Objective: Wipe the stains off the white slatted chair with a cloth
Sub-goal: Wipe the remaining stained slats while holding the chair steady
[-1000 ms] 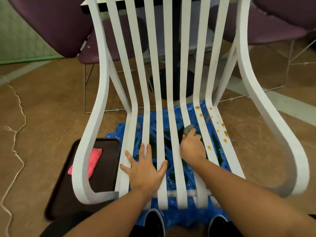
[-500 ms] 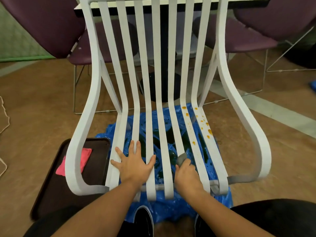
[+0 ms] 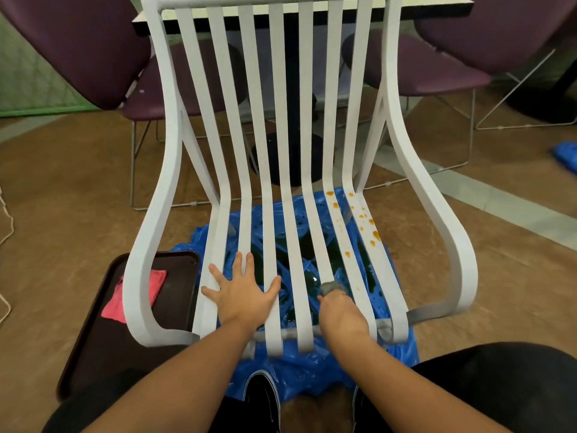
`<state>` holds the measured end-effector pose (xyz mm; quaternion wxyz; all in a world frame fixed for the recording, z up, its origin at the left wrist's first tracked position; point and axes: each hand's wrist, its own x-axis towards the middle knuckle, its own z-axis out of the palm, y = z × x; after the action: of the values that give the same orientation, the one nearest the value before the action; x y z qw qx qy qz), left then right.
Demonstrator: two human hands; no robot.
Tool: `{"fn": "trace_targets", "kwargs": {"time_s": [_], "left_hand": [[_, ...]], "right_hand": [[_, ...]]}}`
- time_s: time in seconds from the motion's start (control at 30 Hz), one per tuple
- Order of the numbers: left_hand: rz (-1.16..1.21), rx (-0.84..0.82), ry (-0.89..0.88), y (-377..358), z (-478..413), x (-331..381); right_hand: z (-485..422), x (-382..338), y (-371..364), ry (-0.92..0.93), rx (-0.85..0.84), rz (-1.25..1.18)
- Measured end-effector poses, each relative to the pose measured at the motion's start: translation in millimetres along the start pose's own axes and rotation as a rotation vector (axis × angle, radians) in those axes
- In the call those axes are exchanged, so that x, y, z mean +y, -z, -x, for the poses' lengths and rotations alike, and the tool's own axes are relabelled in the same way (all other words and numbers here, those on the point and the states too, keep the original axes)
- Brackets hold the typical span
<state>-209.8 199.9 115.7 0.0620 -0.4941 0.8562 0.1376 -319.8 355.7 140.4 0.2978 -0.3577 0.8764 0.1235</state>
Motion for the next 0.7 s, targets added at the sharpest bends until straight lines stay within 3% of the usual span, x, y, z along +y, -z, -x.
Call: {"fn": "trace_targets", "kwargs": {"time_s": [0.03,0.13,0.23,0.47,0.7], "left_hand": [[0.001,0.001,-0.001,-0.2,0.0,-0.1],[0.012,0.006,-0.002,-0.8,0.8,-0.3],[0.02,0.011,-0.002,-0.3,0.8,-0.4],[0.026,0.018,-0.001,-0.6,0.1,-1.0],[0.019,0.02,0.0,-3.1,-1.6,-1.4]], "right_hand": [[9.1,2.8,4.3,0.001,0.03,0.089],[21.4,2.7,8.7,-0.131,0.041,-0.396],[12.3,6.2,8.4,-0.033,0.078,-0.153],[11.7,20.3,39.3,0.088,0.023,0.042],[29.0,58.6,90.9,0.101,0.216,0.126]]}}
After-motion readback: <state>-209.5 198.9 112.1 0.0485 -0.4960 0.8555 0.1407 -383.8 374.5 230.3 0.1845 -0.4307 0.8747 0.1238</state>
